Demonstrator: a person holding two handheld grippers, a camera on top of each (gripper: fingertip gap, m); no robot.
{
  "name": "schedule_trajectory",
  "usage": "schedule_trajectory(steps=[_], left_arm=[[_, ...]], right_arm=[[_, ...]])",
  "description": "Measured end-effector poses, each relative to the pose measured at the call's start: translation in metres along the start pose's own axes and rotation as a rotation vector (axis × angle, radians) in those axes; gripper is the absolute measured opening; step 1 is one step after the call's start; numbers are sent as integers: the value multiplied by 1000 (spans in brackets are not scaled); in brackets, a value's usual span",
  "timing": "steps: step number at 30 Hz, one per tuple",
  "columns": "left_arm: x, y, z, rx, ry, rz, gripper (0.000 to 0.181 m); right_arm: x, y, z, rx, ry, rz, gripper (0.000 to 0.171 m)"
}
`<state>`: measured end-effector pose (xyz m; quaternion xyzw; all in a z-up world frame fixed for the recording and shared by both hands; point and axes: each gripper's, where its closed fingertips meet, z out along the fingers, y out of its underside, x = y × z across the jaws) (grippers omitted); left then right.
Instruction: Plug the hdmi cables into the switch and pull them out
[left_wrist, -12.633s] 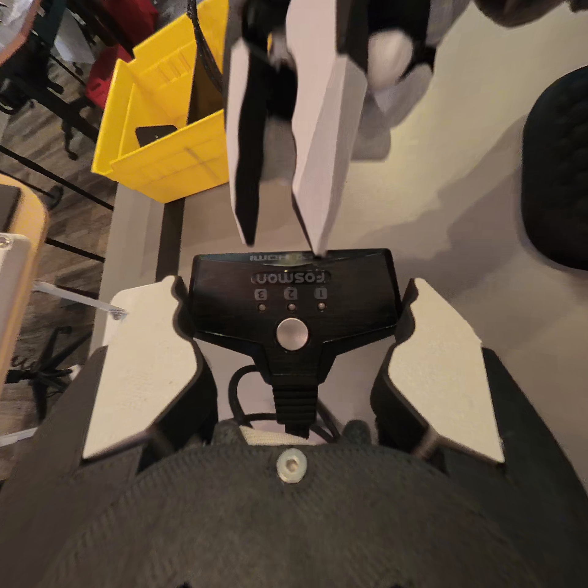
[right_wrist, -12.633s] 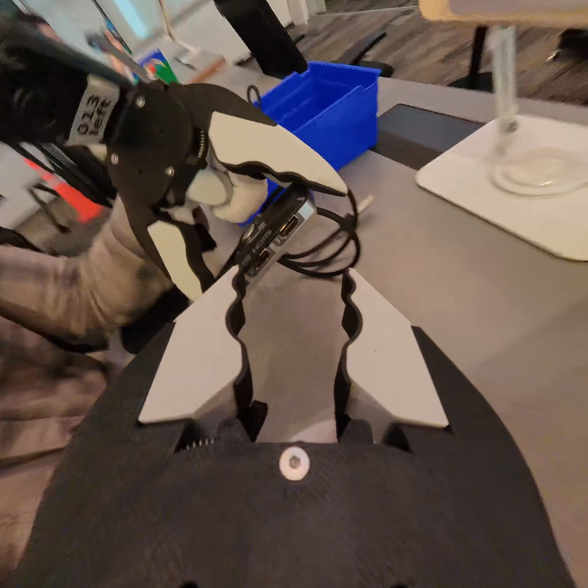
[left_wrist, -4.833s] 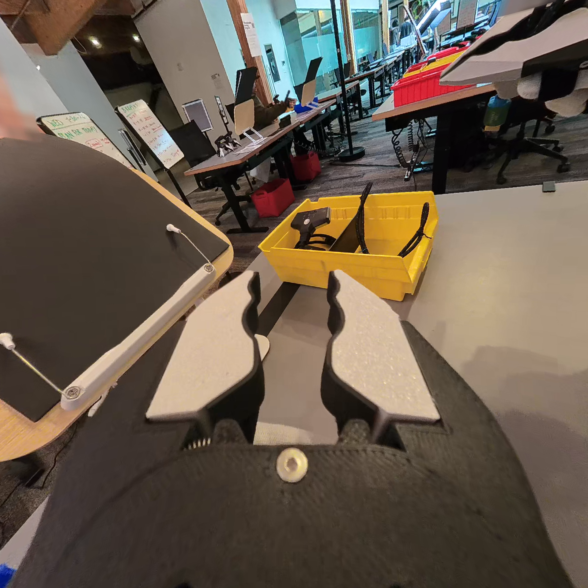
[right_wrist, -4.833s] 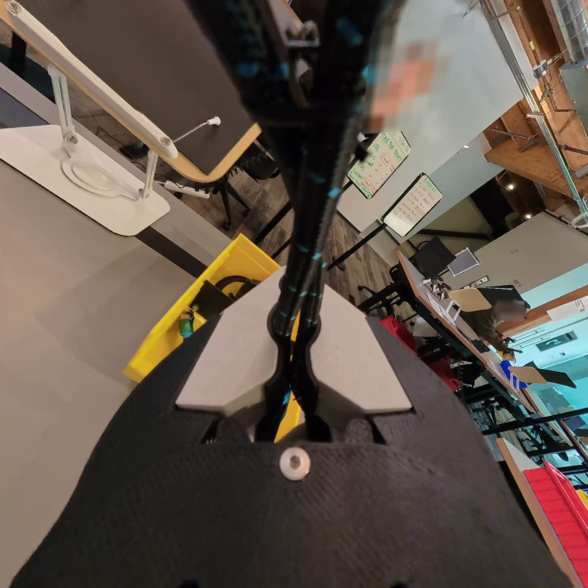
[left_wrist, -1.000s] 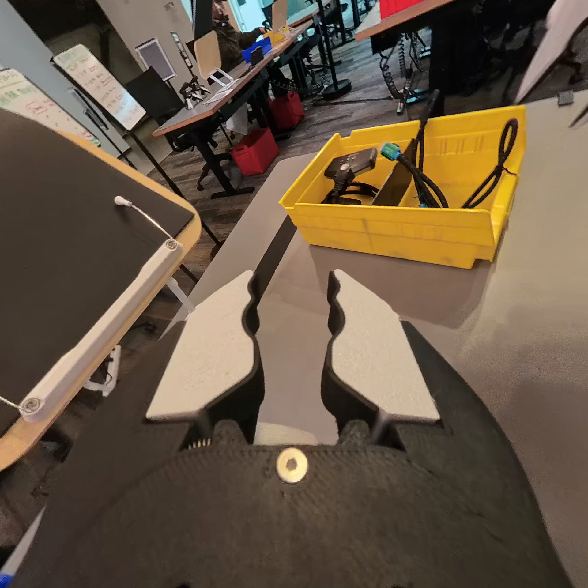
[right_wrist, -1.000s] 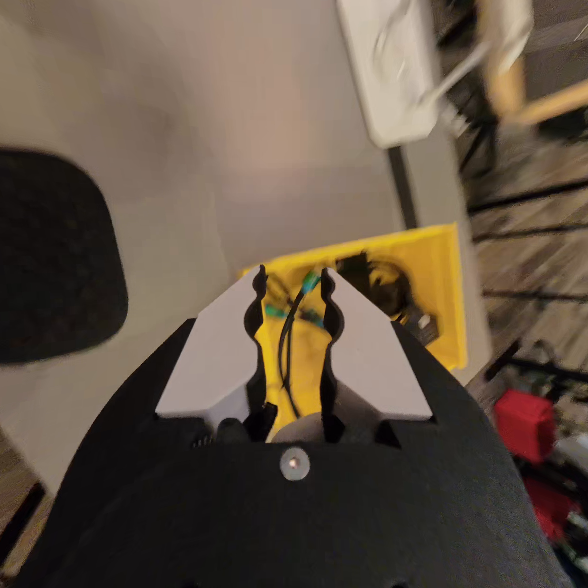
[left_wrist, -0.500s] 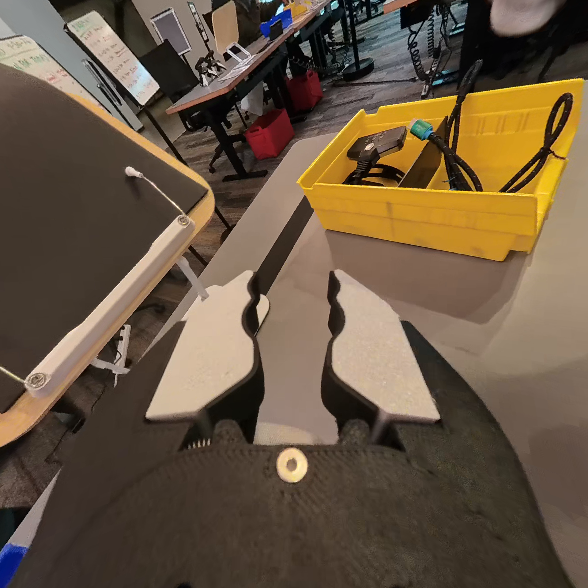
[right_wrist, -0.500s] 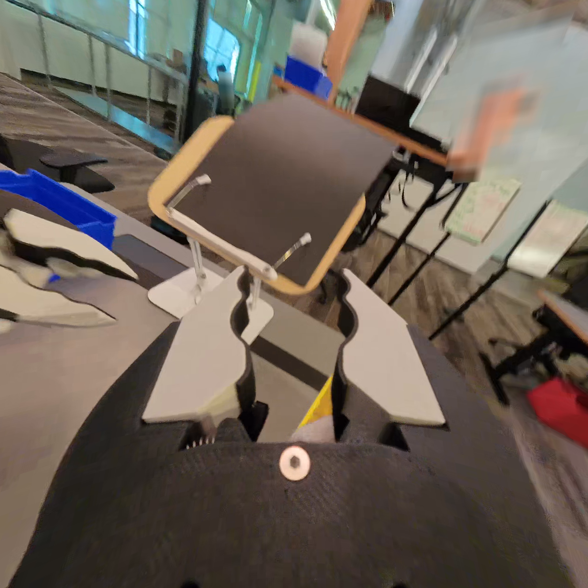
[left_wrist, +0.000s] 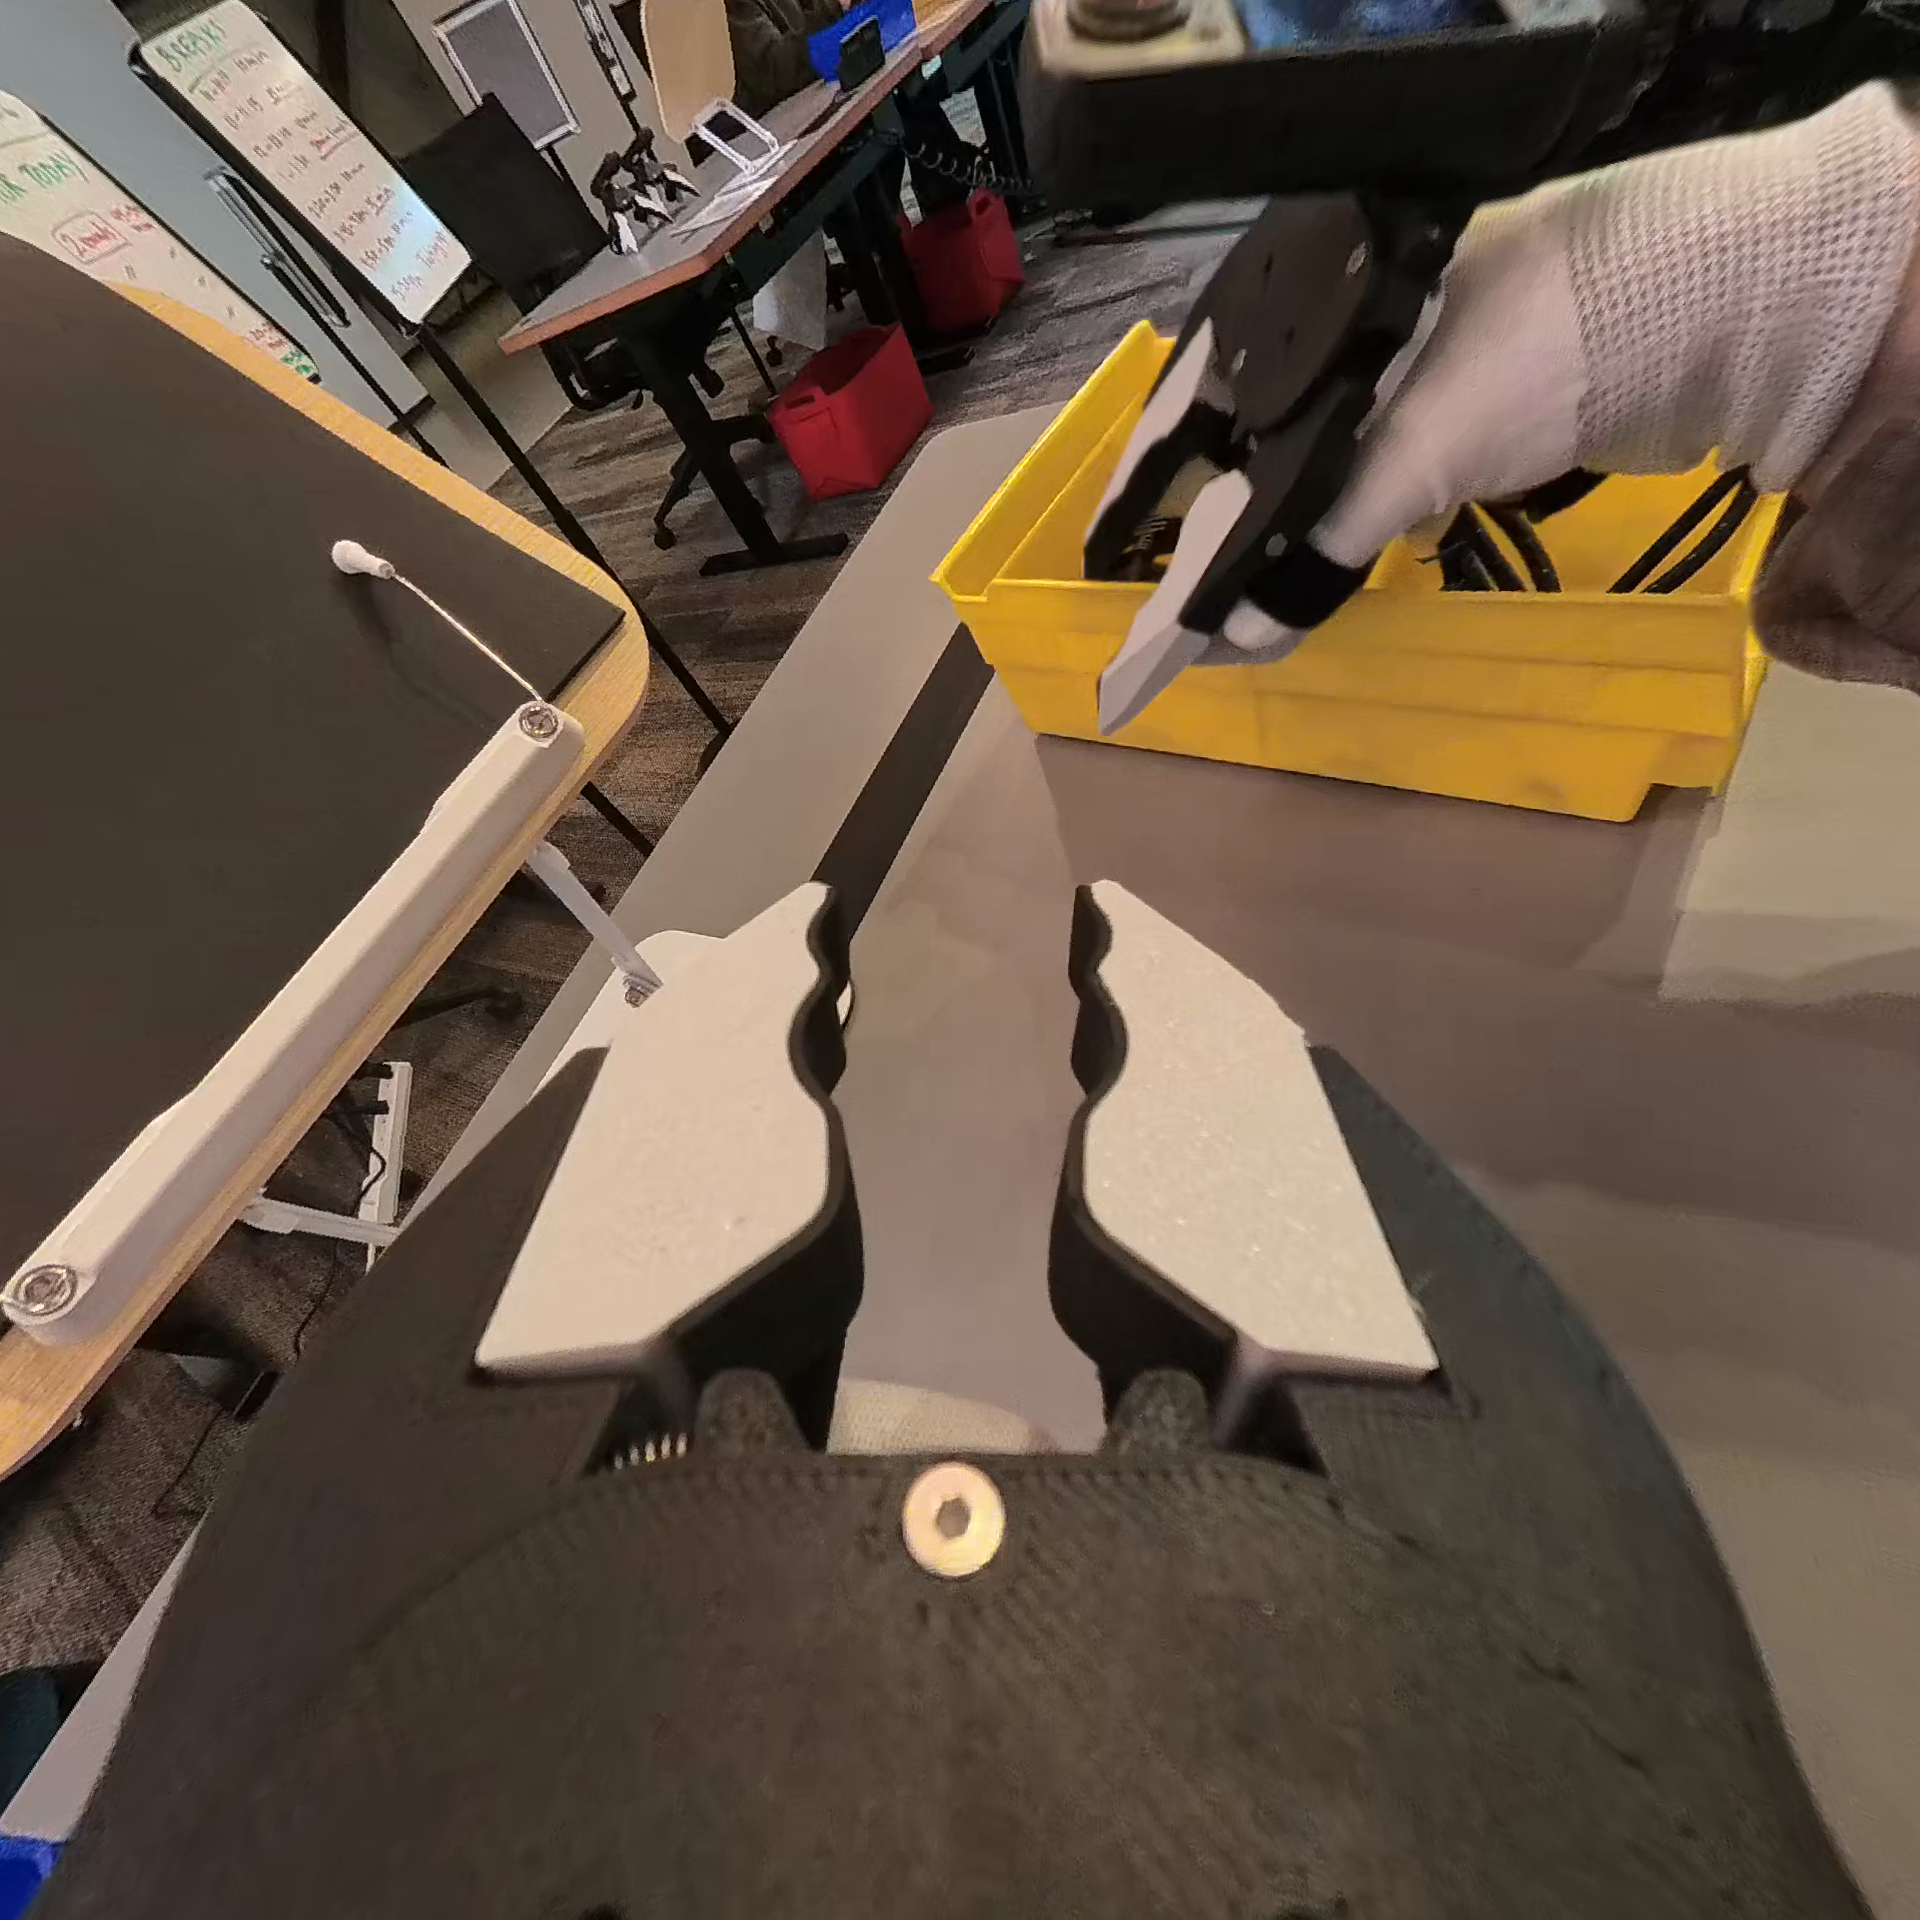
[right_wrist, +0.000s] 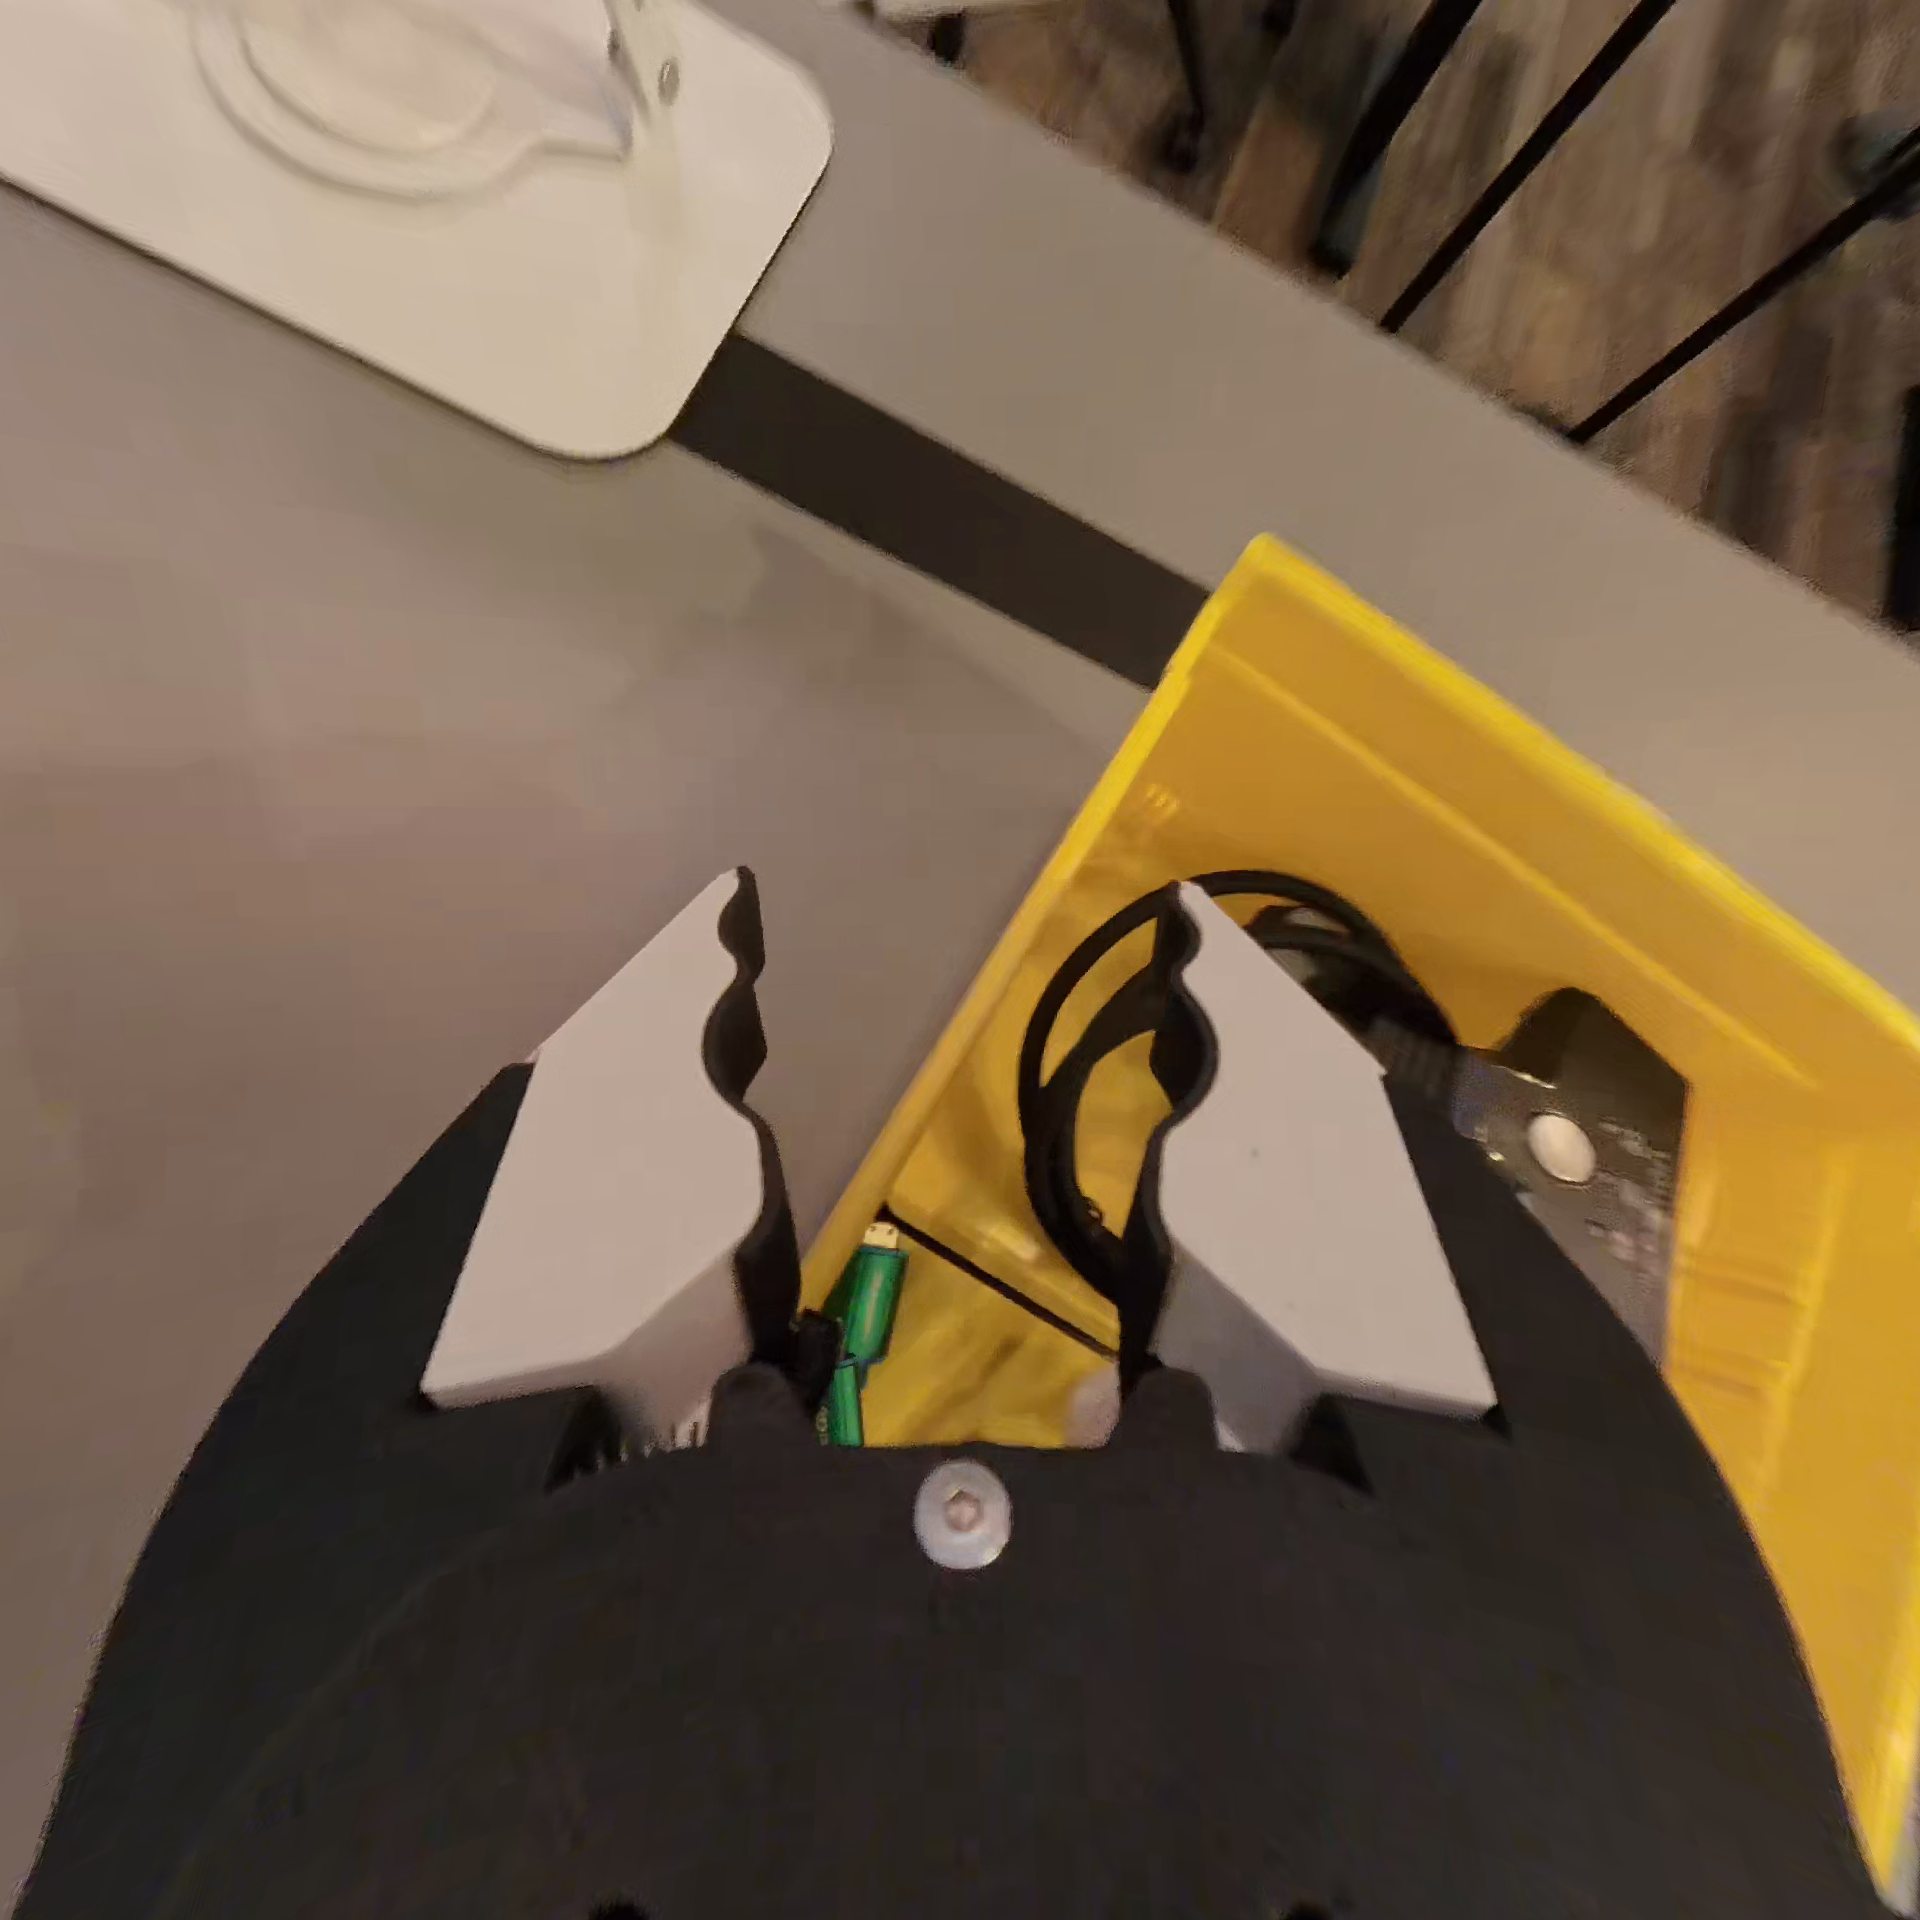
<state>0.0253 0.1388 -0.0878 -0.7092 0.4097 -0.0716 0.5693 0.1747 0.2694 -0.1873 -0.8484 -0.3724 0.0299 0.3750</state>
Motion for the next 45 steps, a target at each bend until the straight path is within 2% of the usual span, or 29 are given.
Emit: schedule_trajectory(steps=[3,5,11,15,21,23,25,27,31,35,38,41,45], left_arm=[[1,0,0,-2,2,7,40],[-1,0,-2,2,1,6,41],[-5,-1,-5,12,-7,-1,40],[-3,-1,-4,10,-2,3,40],[-1,-1,-3,6,4,7,40],[0,-1,-3,5,4,9,40],[-1,-2,-4,11,1,6,41],[-2,-3,-4,17,-3,3,41],[-4,-7,-6,32,-12,-3,41],[-9,-8,-11,34,-28,0,41],[-13,-11,-16,47,-42,-4,41],[-18,-11,-19,47,-61,-9,41],[-25,-8,-21,44,-80,-21,41]], right_arm=[[-7,9,11,-21,-37,11,51],[-8,9,13,-21,-44,21,50],[-1,11,10,1,-26,27,18],[-1,9,12,16,-15,-9,12],[5,4,15,30,22,66,13],[10,-1,13,58,37,97,37],[13,-12,2,105,40,107,44],[19,-27,-16,170,72,112,50],[24,-71,-74,339,217,22,50],[-13,-125,-128,565,219,-52,46],[-51,-154,-147,708,165,-67,47],[-89,-169,-142,801,69,-32,47],[-111,-167,-106,814,53,18,50]])
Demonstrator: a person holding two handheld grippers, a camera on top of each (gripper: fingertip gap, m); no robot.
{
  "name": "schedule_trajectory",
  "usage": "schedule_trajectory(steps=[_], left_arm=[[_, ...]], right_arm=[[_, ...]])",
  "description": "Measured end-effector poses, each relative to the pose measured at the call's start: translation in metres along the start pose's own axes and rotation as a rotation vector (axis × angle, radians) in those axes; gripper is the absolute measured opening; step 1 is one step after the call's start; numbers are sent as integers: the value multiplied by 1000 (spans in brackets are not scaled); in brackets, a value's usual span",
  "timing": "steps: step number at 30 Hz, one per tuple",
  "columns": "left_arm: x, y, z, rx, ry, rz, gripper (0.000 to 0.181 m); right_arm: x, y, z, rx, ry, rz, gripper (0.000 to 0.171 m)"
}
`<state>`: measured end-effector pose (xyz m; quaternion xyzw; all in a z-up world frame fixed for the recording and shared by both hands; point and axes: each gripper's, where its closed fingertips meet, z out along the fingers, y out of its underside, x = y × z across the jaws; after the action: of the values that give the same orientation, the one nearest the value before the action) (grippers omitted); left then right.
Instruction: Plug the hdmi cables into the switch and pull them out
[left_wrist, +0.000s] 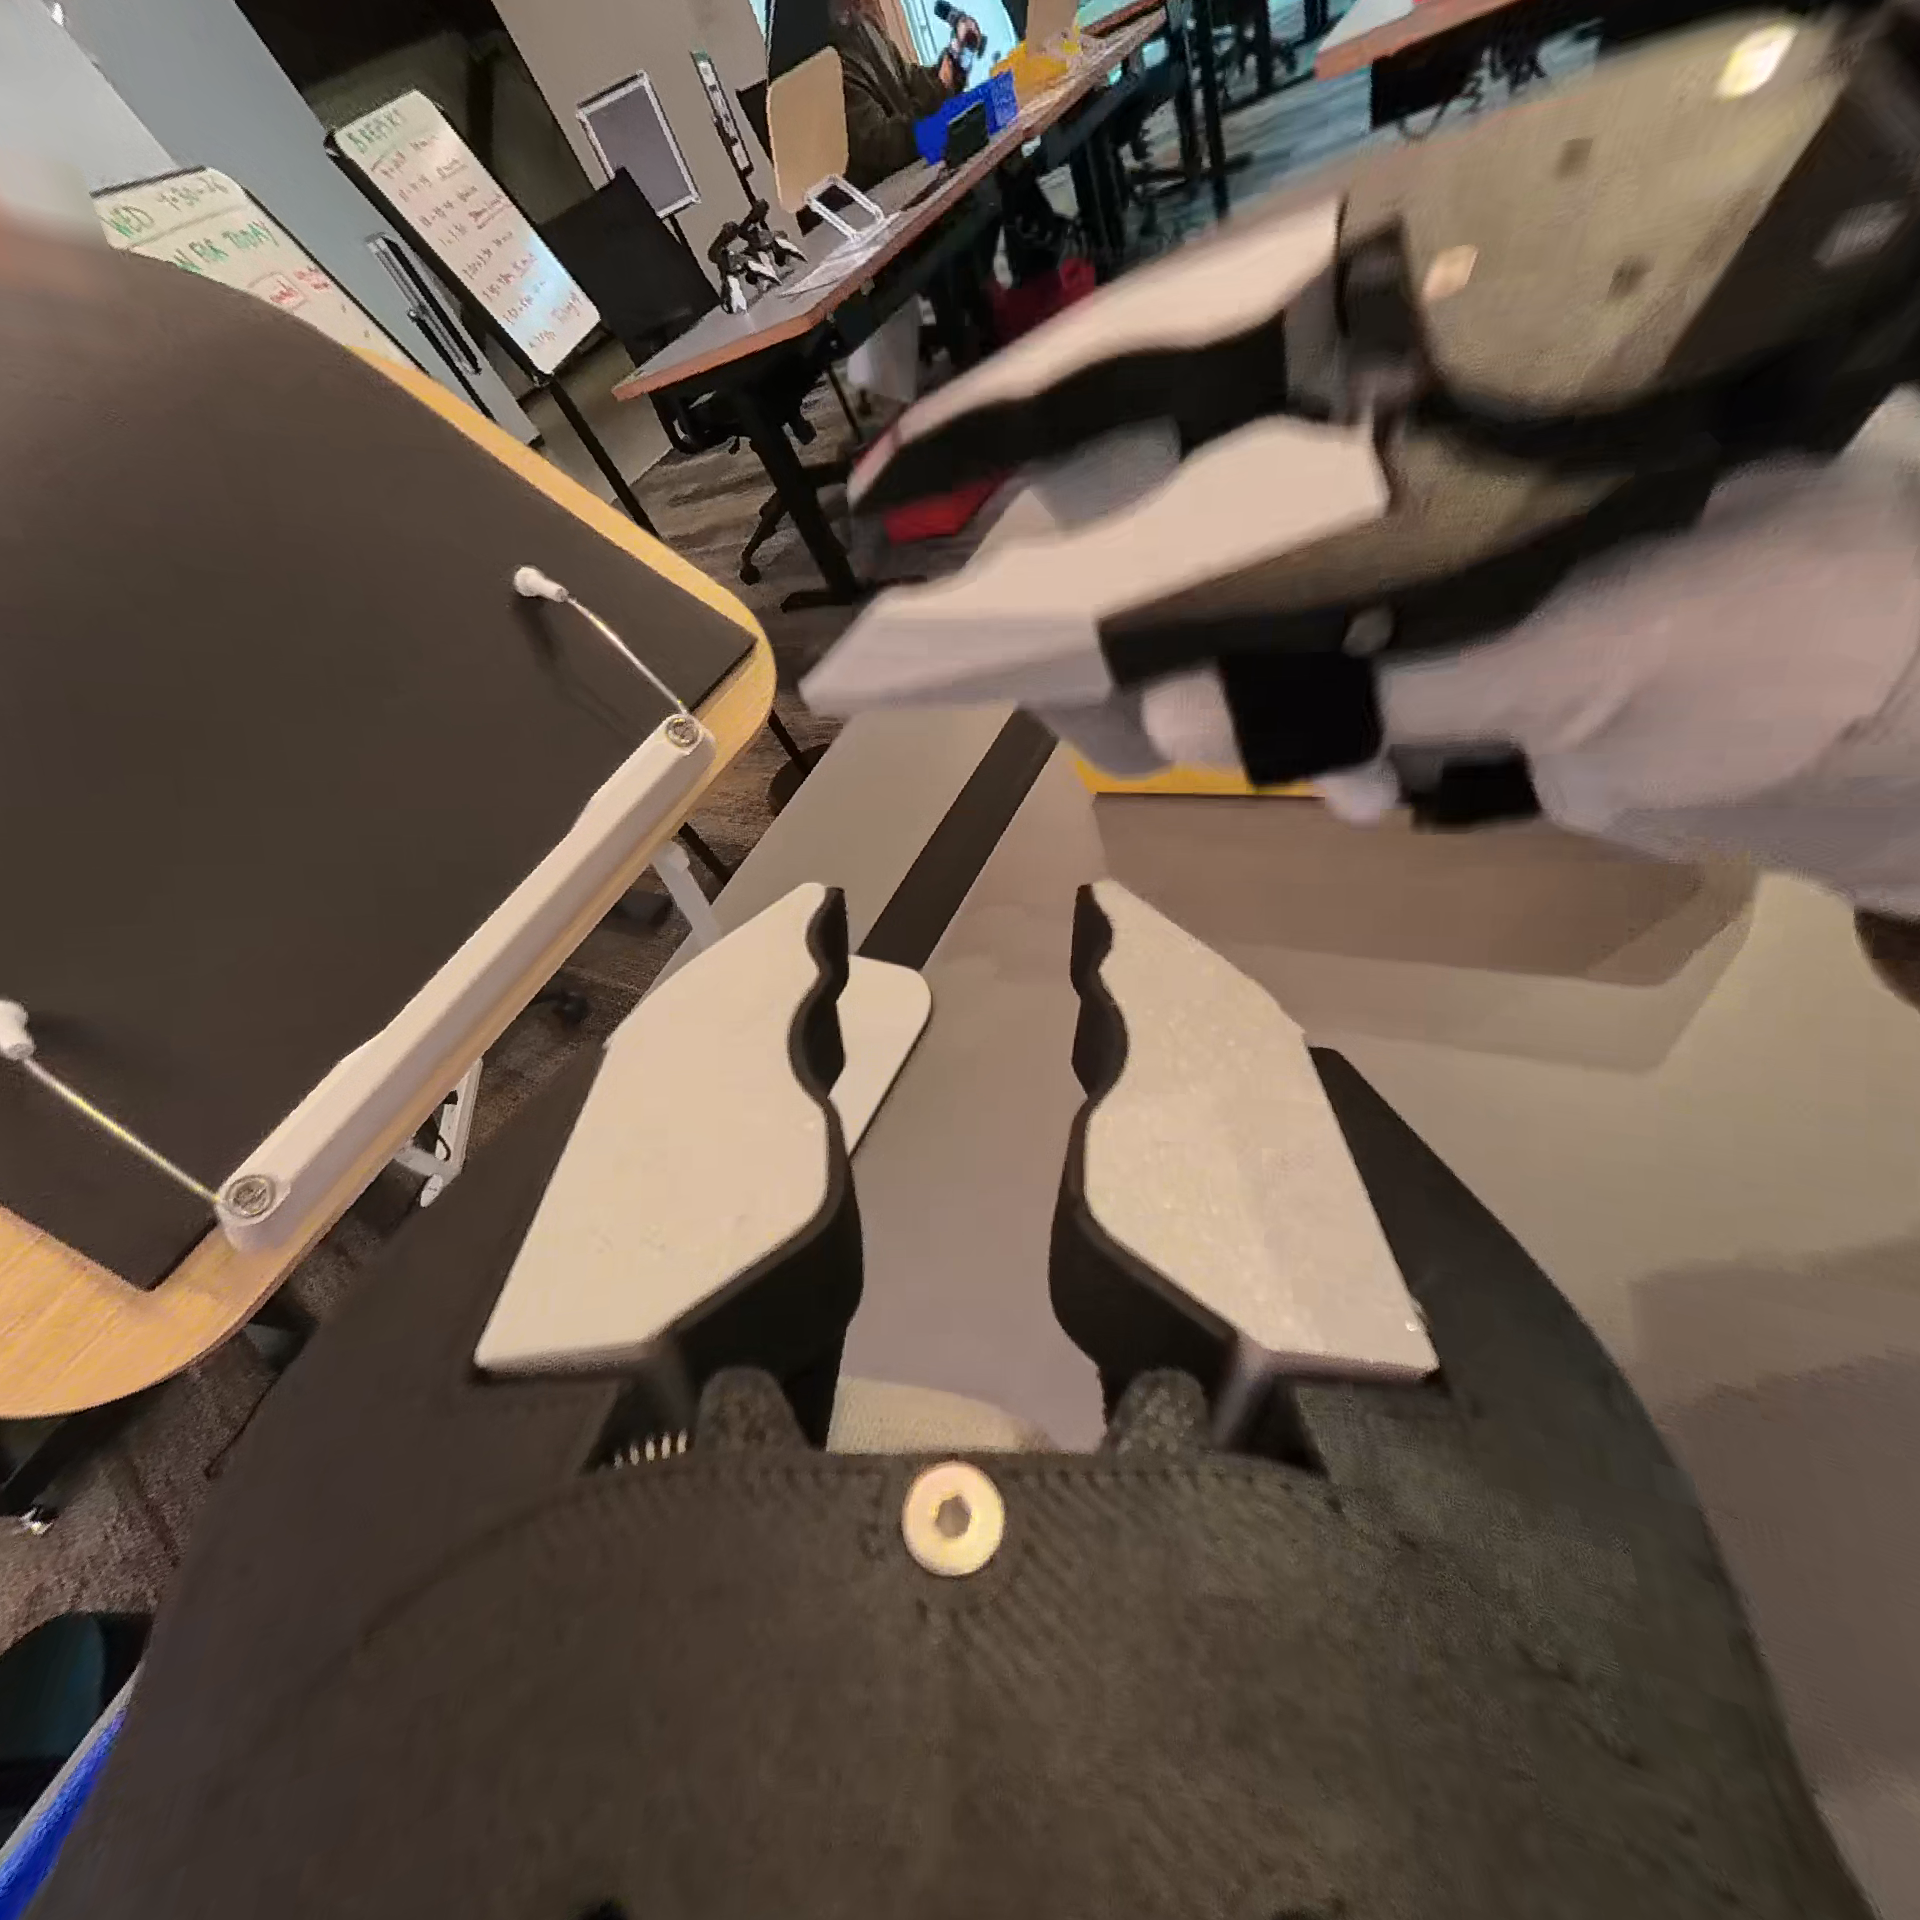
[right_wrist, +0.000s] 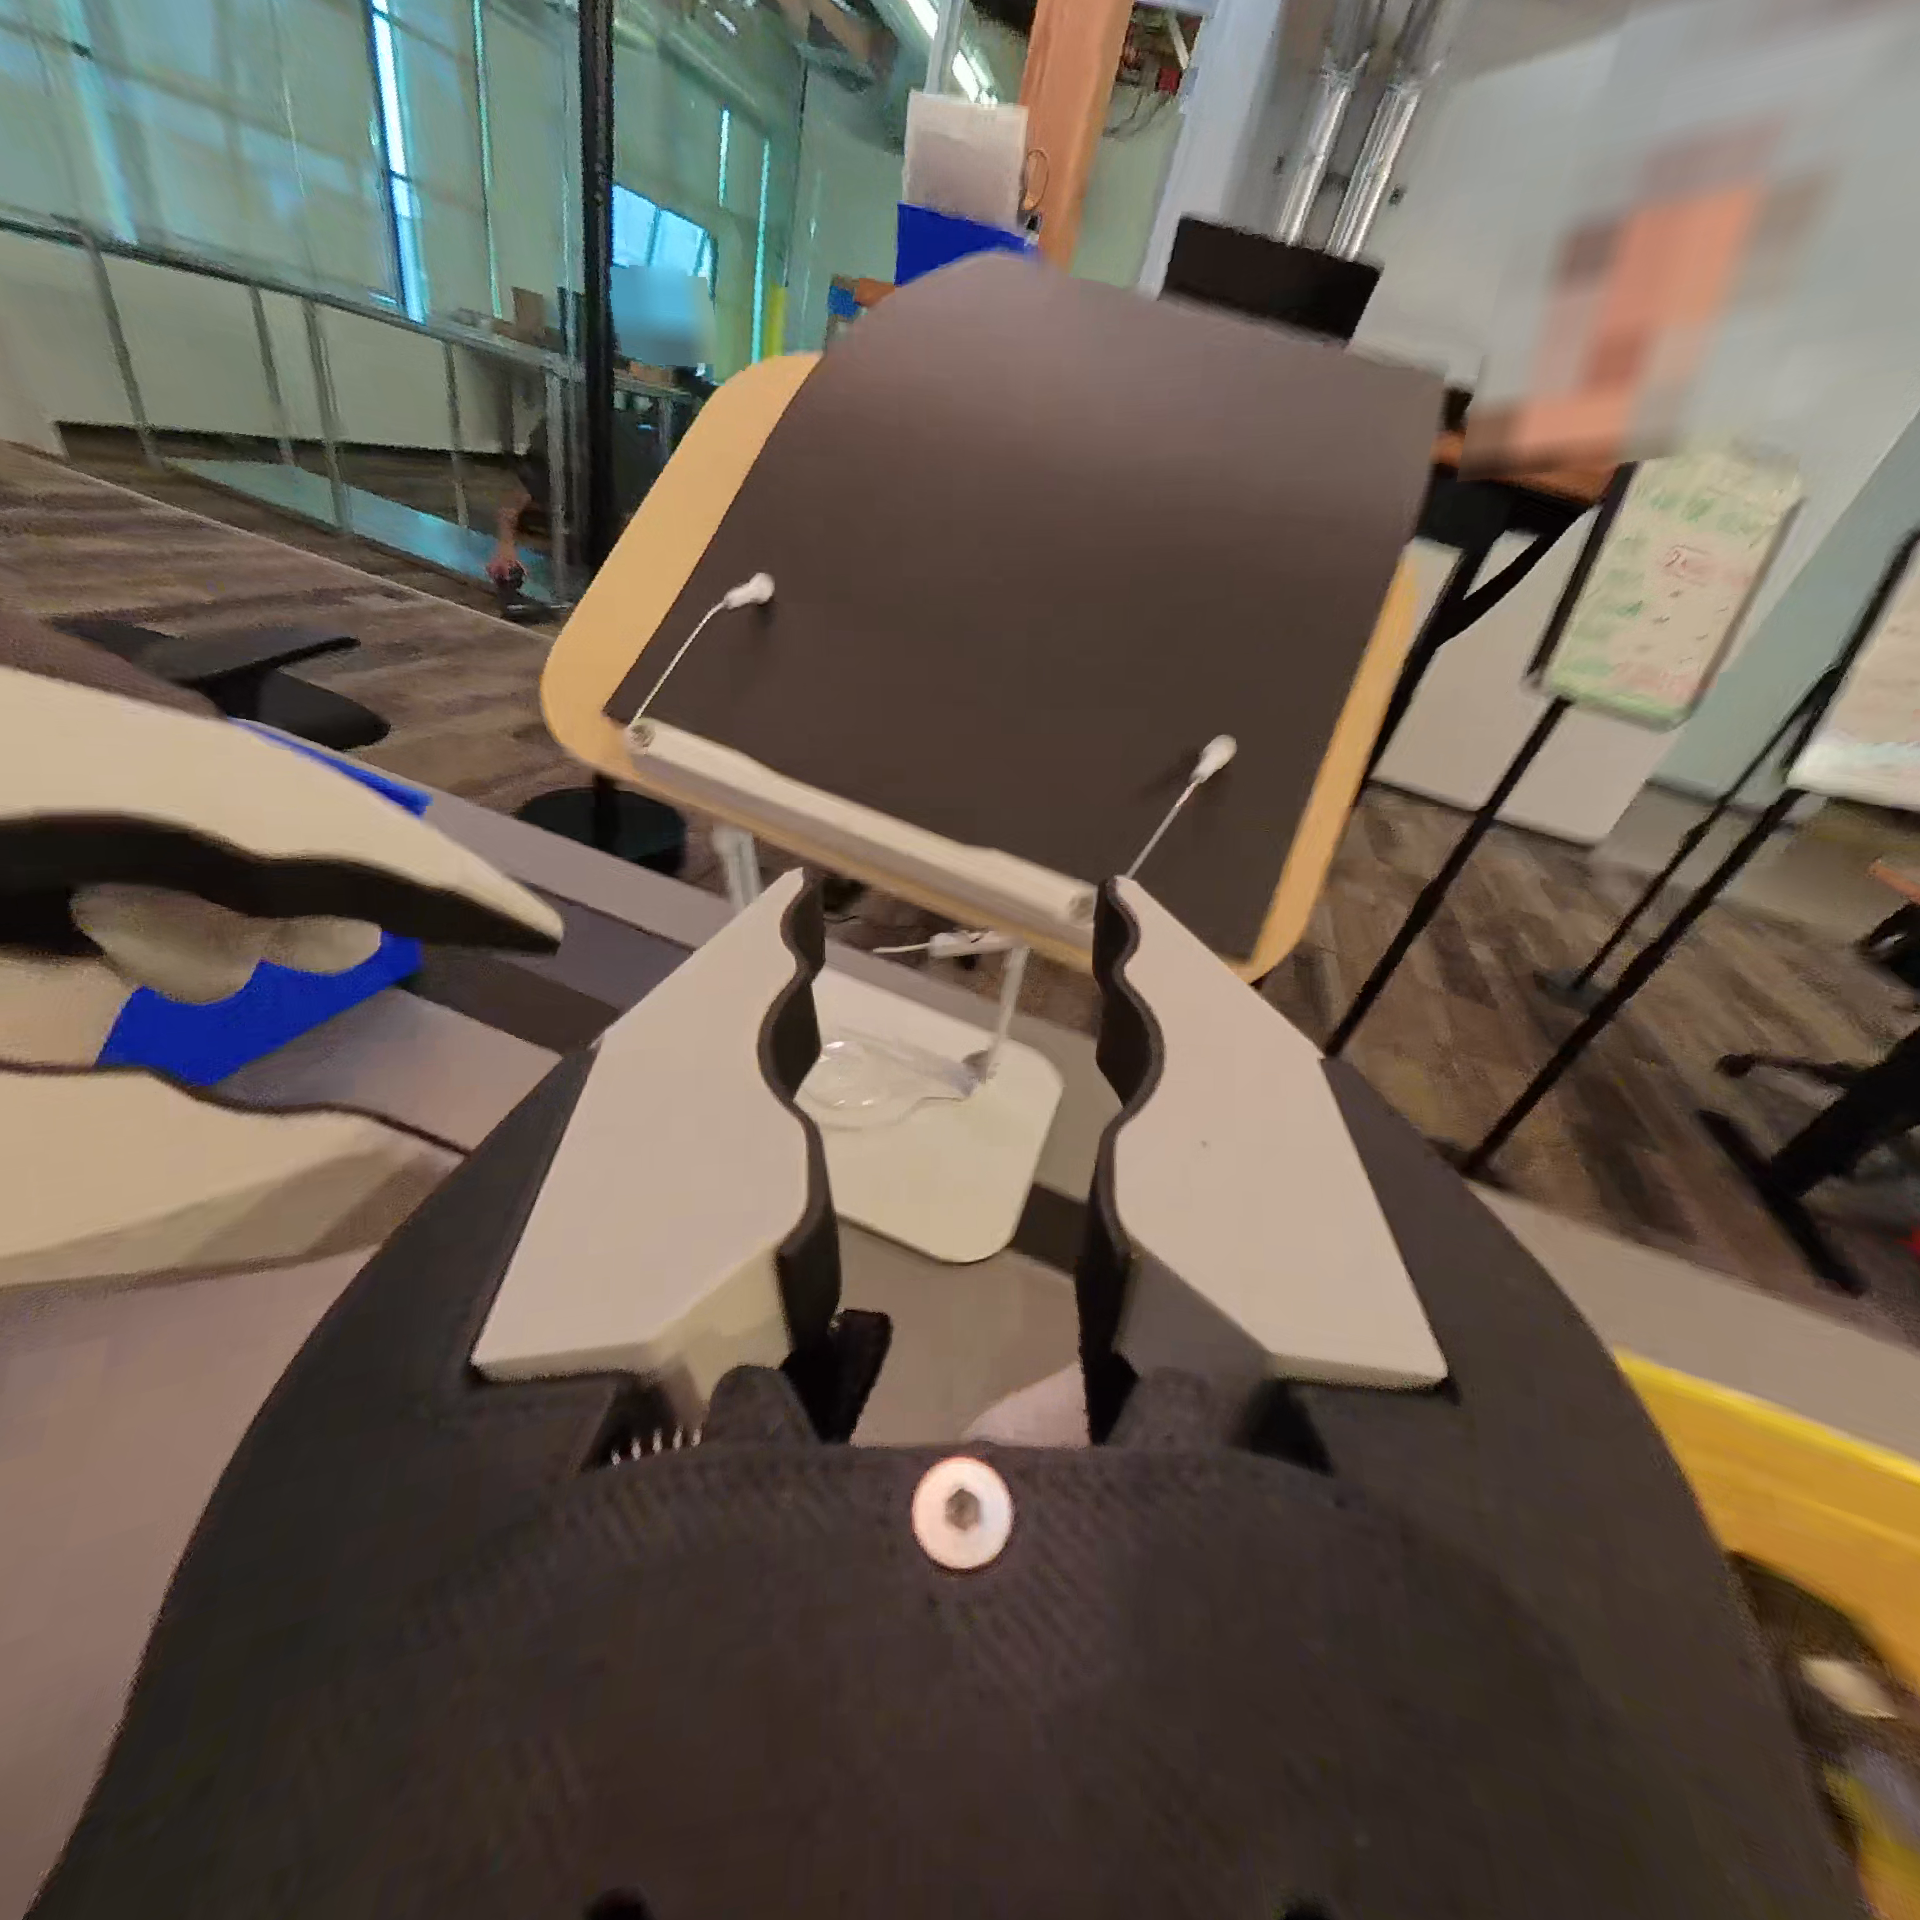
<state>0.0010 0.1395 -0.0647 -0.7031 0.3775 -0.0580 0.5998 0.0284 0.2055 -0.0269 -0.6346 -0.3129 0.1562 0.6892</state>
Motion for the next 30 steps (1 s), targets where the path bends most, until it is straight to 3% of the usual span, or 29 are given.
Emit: schedule_trajectory(steps=[3,6,12,17,30], left_arm=[[-7,5,0,-14,-25,-6,41],[-9,12,3,-38,-39,-4,41],[-2,21,14,-76,-23,2,43],[6,20,17,-85,-5,21,44],[4,14,14,-73,-18,32,44]], right_arm=[[-12,39,16,-44,-25,114,49],[-20,75,29,-112,-35,156,60],[-13,116,40,-198,16,58,73],[-16,134,44,-243,8,4,75],[-14,139,46,-230,31,-71,74]])
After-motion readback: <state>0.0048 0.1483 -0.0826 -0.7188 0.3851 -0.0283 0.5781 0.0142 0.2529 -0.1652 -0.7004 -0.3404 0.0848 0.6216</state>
